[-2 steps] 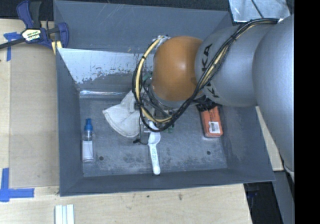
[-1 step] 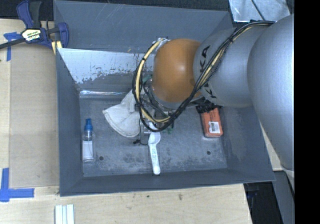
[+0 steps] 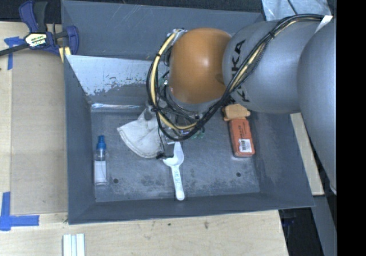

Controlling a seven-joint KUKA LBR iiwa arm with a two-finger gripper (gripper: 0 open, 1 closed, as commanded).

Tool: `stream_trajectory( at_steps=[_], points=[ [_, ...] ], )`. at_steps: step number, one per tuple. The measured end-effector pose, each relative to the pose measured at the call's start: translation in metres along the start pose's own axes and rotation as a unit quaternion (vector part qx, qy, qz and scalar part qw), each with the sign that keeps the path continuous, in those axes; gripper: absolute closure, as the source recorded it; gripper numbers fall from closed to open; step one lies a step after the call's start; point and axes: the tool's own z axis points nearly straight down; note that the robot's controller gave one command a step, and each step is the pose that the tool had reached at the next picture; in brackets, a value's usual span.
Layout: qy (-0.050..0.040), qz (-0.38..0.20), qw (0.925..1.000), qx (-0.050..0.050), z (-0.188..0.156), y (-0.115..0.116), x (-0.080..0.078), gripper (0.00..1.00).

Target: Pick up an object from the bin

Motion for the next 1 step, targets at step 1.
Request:
stream_trajectory(
  at_steps=[1],
  points=[
    [-0.0056,-0.013,0.9999,-0.002,0.0542,0.0105,-0.0253,1.00]
  ],
)
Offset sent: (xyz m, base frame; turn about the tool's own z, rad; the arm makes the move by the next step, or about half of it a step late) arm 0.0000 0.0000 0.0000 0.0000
